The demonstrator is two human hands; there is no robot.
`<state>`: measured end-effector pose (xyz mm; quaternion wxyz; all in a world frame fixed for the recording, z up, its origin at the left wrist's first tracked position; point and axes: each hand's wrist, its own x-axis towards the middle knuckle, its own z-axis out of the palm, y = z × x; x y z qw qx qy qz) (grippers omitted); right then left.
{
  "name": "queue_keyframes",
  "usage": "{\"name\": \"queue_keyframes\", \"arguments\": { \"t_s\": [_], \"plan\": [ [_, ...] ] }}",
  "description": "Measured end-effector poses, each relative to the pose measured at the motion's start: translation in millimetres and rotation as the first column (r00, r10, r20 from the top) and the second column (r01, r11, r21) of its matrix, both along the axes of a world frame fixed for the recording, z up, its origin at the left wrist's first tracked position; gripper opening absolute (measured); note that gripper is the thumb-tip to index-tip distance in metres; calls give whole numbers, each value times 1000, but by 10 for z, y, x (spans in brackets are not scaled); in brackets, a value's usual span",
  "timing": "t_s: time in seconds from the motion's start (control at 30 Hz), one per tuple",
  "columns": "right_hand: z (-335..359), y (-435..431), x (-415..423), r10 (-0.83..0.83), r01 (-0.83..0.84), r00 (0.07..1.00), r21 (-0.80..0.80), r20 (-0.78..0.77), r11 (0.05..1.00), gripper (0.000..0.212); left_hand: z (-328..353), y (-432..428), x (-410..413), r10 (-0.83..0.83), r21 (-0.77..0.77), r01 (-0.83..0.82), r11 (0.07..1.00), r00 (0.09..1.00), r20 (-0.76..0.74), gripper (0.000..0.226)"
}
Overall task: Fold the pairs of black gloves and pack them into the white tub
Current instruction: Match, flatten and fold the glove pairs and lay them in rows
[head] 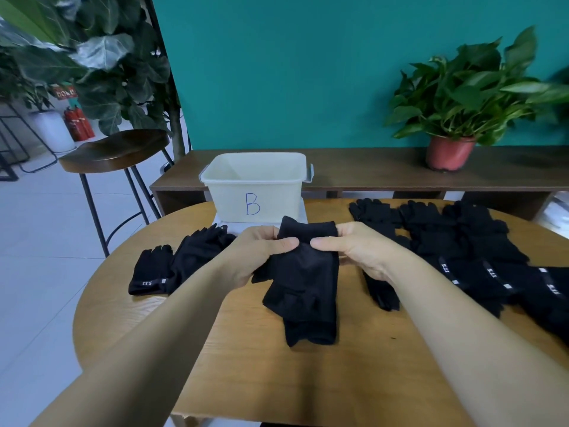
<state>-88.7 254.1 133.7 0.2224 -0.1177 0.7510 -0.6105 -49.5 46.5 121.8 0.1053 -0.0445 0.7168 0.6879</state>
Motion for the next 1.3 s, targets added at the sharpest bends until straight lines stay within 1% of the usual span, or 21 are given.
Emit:
{"name": "queue_keyframes", "arguments": {
  "t_s": [0.1, 0.23, 0.37, 0.5, 0.6, 0.77, 0.9, 1.07, 1.17, 1.23, 1.27, 1.3],
  "plan": [
    [21, 37, -67, -38, 38, 999, -27, -15, 999, 21, -8, -17, -39, -47, -43, 46, 998, 999, -22, 42],
    [-4, 48, -225, -55, 54, 998, -5, -33, 999, 18, -21, -89, -192, -82, -105, 78, 991, 996, -42, 29],
    [-86, 11, -429, -68, 68, 997, 3, -20, 998, 19, -61, -151, -429, -164, -132, 159, 978, 986, -26, 29],
    [-223, -37, -698, -96, 97, 995, 49, -29, 994, 18, -151, -169, -696, -148, -191, 137, 972, 988, -46, 28],
    [-311, -62, -883, -102, 104, 994, 60, -26, 993, 14, -234, -181, -880, -128, -227, 115, 967, 991, -44, 26],
    [-430, -43, -1050, -79, 81, 996, 47, -35, 996, 11, -363, -181, -1035, -124, -228, 113, 967, 992, -33, 28],
    [-536, -2, -1008, -34, 36, 999, 49, -37, 998, 17, -478, -167, -997, -124, -254, 110, 961, 992, -38, 24],
    [-531, 51, -830, 1, 2, 999, 51, -47, 999, 17, -470, -152, -789, -173, -291, 144, 946, 982, -77, 26],
    [-470, 84, -696, 14, -4, 996, 117, -84, 993, 14, -488, -159, -642, -195, -305, 161, 939, 977, -86, 21],
    [-455, 114, -568, 32, -9, 991, 179, -127, 984, 11, -564, -147, -493, -210, -288, 170, 942, 971, -115, 23],
    [-466, 131, -483, 48, -20, 989, 198, -140, 980, 9, -621, -130, -400, -231, -308, 177, 935, 962, -147, 24],
    [-500, 151, -386, 68, -32, 985, 221, -156, 975, 9, -695, -104, -295, -265, -378, 180, 908, 946, -185, 27]
  ]
}}
